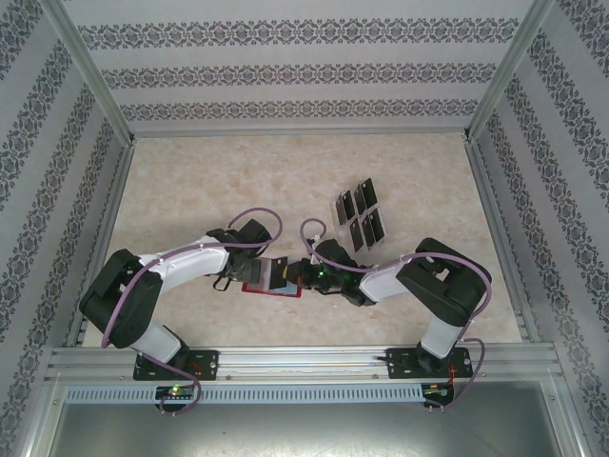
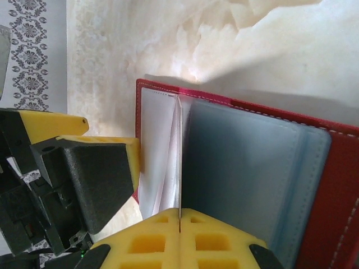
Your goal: Put the credit cards into the card holder
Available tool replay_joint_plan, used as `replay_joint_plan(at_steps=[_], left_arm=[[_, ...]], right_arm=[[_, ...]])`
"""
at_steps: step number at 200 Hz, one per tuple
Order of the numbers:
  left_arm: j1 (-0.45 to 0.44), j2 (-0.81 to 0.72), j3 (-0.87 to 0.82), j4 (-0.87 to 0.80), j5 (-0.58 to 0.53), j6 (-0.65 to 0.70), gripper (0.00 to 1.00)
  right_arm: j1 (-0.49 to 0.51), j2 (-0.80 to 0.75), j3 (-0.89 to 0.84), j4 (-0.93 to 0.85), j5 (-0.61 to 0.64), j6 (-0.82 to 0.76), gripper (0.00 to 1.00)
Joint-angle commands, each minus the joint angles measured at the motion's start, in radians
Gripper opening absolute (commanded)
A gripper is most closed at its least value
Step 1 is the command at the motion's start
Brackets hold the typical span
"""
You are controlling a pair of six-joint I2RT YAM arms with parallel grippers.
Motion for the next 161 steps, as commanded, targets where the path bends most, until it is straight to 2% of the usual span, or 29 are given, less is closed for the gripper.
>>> replay_joint_plan(at_steps=[1,48,88,138,161], left_arm=[[-0.006,-0.026,0.031,-0.069,-0.071,0.003,1.00],[-0.007,0.006,0.018,-0.056,-0.026,-0.001,0.99],[-0.025,-0.036,0.007,-0.051,0.022,-0.017,0.99],[-0.039,-0.079,0.055,-0.055,0.048,-0.007,0.99],[-0.040,-0.071,0.081,-0.030,0.052,0.029,0.99]], right_arm=[[0.000,0.019,-0.028,0.007,-0.007,0.005,0.00],[-0.040,0.020,-0.044,-0.045,-0.014,-0.013,0.00],[-0.100,-0.005,-0.036,-0.176,-0.043,-0.093,0.00],[-0.183,-0.017,0.034,-0.362,-0.152,-0.254,0.00],[-0.197,-0.032,0.056,-0.380,-0.202,-0.267,0.00]])
